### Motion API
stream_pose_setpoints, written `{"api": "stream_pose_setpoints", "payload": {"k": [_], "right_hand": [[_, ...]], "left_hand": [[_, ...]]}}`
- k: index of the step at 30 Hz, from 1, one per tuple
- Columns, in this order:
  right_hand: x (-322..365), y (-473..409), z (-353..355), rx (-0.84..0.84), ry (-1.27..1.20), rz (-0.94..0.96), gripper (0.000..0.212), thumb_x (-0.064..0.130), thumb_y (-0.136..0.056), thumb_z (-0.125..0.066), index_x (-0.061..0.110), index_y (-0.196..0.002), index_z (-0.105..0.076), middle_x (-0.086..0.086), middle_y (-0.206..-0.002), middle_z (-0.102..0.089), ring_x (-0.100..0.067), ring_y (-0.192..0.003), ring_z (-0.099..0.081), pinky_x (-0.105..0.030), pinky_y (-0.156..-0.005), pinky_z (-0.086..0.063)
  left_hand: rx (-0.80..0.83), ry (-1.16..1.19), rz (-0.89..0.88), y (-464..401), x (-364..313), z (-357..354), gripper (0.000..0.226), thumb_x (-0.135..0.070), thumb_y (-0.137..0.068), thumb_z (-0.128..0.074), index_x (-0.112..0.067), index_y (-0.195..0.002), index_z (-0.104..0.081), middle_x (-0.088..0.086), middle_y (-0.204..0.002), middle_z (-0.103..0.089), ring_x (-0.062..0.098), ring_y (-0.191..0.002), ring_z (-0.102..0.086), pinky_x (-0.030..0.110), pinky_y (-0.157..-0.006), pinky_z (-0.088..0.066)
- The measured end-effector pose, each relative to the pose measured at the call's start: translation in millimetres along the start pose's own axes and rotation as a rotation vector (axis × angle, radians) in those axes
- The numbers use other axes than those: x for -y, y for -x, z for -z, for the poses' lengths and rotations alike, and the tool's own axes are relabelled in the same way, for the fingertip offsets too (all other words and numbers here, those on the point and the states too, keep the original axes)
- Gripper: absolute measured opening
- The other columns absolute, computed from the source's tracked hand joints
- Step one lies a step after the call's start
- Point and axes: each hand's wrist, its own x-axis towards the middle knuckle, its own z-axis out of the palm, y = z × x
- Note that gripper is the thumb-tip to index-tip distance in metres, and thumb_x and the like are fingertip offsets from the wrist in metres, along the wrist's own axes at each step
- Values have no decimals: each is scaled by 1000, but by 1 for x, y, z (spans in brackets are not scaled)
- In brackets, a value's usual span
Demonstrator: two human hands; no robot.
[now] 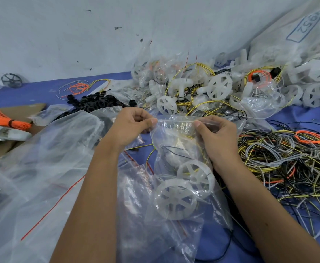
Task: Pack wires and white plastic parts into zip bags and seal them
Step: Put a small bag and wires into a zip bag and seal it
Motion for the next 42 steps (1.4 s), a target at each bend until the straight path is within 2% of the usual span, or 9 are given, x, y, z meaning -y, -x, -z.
{"api": "stream_pose_setpoints", "payload": {"k": [5, 9, 12, 17, 22, 28, 37, 40, 42], "right_hand": [[3, -1, 2, -110, -45, 29, 6, 20, -89, -76, 20, -83, -76, 3, -78, -76, -5, -64, -67, -20, -57, -51], [5, -2, 2, -162, -68, 26, 6, 20, -89, -77, 21, -83, -76, 6, -79, -76, -2, -66, -68, -15, -57, -50], [8, -1, 3, -88, -122, -65, 4, 26, -90, -75, 27, -94, -73, 10, -88, -77, -6, -79, -73, -24, -67, -60], [15, 7, -2, 285, -203, -263, 78, 71, -74, -72, 27, -135, -54, 5, -118, -74, -20, -108, -71, -46, -93, -57], [32, 21, -3, 785, -170, -251, 57, 60, -77, -78, 36, -125, -57, -9, -113, -75, -39, -85, -75, -35, -57, -58], [48, -1, -32, 568, -482, -276, 36, 21, -85, -78, 12, -116, -63, -10, -102, -73, -22, -68, -68, -27, -52, -53], [100, -150, -104, 289, -630, -410, 67, 3, -94, -68, 2, -152, -34, -21, -159, -30, -33, -131, -51, -42, -104, -52], [92, -137, -112, 248, -209, -328, 34, -1, -96, -61, -3, -130, -56, -27, -146, -50, -26, -98, -64, -50, -104, -51], [85, -107, -107, 274, -51, -240, 6, -5, -92, -61, 0, -94, -63, -25, -105, -68, -27, -73, -68, -47, -82, -62]], "left_hand": [[336, 166, 403, 14, -14, -10, 47, -46, -83, -80, -5, -101, -67, 9, -84, -72, 21, -71, -71, 37, -69, -63], [515, 105, 509, 16, -19, -24, 62, -45, -73, -83, -5, -115, -63, 17, -102, -71, 25, -85, -69, 48, -80, -62], [477, 116, 454, 14, -22, -29, 38, -33, -76, -88, -8, -103, -77, 13, -105, -73, 27, -95, -65, 48, -87, -62], [178, 377, 381, 10, -15, -16, 28, -21, -86, -72, -2, -106, -73, 10, -92, -78, 17, -74, -75, 28, -64, -61], [-99, 426, 312, 3, -17, -7, 21, -21, -101, -63, -3, -103, -74, 12, -91, -78, 22, -77, -75, 31, -68, -62], [-226, 771, 234, -3, -28, -6, 57, -55, -104, -44, -8, -127, -67, 16, -117, -74, 31, -106, -72, 40, -82, -60], [-373, 595, 97, -6, -17, -11, 47, -47, -106, -44, -14, -138, -54, 8, -133, -67, 25, -117, -69, 48, -101, -55], [-401, 591, 87, -5, -19, -8, 44, -42, -108, -44, -10, -135, -56, 12, -128, -70, 34, -115, -69, 53, -100, -55], [-415, 594, 90, -4, -23, -6, 43, -40, -109, -43, -7, -133, -56, 14, -123, -72, 37, -112, -70, 50, -94, -57]]}}
